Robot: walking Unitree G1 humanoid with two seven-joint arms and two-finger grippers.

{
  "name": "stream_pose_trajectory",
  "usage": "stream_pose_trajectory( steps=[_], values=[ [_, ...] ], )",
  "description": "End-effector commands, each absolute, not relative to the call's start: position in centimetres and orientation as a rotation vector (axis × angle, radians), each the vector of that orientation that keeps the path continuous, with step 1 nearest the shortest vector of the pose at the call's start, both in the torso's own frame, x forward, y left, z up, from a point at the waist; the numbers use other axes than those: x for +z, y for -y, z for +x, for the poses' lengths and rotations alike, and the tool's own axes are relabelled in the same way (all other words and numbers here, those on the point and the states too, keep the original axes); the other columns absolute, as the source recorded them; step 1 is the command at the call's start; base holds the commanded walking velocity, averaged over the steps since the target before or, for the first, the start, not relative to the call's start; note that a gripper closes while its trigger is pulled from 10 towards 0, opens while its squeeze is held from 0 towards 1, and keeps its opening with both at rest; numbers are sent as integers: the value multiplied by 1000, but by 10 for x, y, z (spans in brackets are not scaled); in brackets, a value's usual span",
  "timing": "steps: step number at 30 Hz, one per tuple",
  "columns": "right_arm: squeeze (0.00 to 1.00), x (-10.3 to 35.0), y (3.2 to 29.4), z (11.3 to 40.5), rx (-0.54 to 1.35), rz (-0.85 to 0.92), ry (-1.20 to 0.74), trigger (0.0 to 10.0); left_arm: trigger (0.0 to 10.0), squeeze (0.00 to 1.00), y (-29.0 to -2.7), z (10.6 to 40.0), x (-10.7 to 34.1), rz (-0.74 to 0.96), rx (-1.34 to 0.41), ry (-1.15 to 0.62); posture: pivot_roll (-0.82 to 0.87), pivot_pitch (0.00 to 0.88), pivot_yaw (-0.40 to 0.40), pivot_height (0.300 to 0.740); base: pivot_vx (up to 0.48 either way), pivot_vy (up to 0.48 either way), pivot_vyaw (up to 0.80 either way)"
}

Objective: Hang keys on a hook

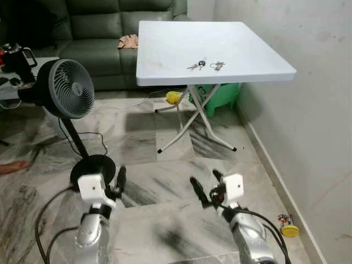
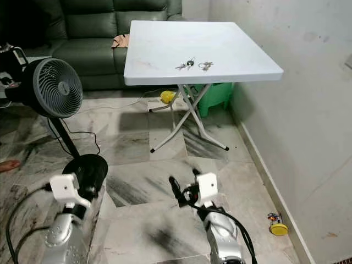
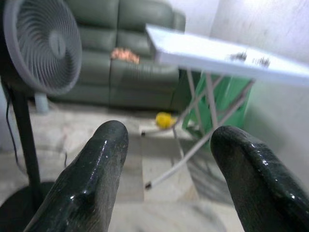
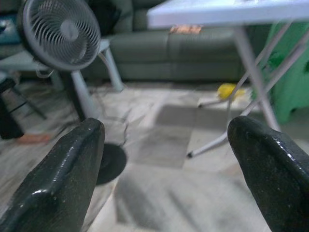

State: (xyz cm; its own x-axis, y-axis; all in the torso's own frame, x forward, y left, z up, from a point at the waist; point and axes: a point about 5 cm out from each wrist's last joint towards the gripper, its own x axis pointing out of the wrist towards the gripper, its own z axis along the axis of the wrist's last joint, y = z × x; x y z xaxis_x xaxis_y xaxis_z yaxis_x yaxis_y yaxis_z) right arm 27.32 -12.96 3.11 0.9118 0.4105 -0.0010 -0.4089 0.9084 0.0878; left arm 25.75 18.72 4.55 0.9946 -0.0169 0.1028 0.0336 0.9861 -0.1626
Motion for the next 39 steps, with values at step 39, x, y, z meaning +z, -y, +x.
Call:
stream_pose_trajectory(
  steps=[39],
  values=[
    [0, 57, 140, 274, 436, 25, 31, 10000, 10000, 0, -197, 240, 72, -140, 2, 34, -70, 0, -16, 740, 31, 0, 0]
  ],
)
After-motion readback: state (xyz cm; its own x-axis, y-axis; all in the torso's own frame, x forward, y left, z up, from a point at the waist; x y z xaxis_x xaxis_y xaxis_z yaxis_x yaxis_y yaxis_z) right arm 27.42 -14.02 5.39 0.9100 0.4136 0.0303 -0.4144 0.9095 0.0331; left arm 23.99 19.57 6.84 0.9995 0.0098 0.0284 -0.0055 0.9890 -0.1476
